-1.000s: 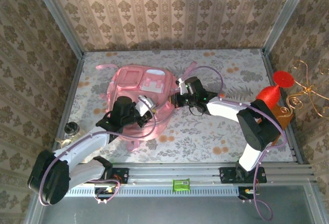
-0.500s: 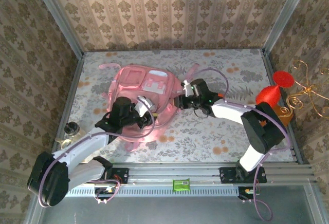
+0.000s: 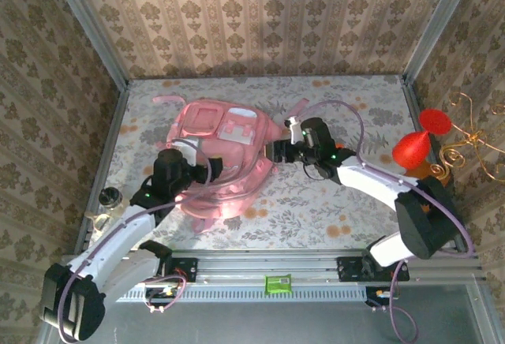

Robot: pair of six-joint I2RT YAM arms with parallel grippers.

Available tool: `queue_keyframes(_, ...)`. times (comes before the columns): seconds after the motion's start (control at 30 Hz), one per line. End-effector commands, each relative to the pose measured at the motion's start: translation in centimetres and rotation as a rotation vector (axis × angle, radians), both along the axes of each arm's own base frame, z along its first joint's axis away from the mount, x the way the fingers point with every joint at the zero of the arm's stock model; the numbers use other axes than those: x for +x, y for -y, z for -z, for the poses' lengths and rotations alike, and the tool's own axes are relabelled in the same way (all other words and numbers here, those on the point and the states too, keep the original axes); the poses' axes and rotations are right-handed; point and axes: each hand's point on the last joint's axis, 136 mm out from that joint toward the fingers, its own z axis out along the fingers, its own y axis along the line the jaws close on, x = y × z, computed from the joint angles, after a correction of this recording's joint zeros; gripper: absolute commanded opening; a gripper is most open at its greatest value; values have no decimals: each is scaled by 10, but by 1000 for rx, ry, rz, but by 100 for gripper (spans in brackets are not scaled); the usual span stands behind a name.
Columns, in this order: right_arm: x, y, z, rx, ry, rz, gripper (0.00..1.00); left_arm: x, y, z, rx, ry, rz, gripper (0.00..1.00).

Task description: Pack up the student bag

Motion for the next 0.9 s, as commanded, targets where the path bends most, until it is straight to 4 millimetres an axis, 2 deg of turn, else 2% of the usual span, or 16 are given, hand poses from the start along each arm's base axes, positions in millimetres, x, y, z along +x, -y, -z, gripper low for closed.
queue_keyframes(0.0, 31, -4, 3, 34, -62, 102, 77, -4, -35, 21, -93, -162, -230, 84)
queue_keyframes(0.13, 61, -19, 19, 86, -168, 169, 74, -9, -36, 33, -175, -217, -250, 83)
queue_keyframes(0.3, 89, -33, 40, 155, -240, 225, 68, -10, -29, 44, -232, -245, -239, 83)
queue_keyframes(0.4, 106, -45, 48, 197, -269, 219, 60, -7, -22, 47, -263, -253, -220, 82)
queue_keyframes(0.47, 113, -55, 54, 222, -294, 198, 51, -2, -20, 48, -261, -253, -213, 81)
queue_keyframes(0.5, 115, -58, 56, 229, -305, 189, 47, 0, -19, 50, -258, -254, -210, 81)
queue_keyframes(0.57, 116, -64, 60, 244, -327, 168, 33, 7, -17, 52, -252, -257, -207, 81)
queue_keyframes(0.73, 107, -53, 56, 253, -325, 180, 5, 29, -16, 55, -208, -261, -207, 81)
queue_keyframes(0.8, 100, -47, 55, 244, -327, 184, 0, 38, -15, 57, -196, -268, -208, 80)
queue_keyframes(0.87, 93, -43, 54, 229, -329, 182, 0, 46, -13, 59, -191, -267, -208, 80)
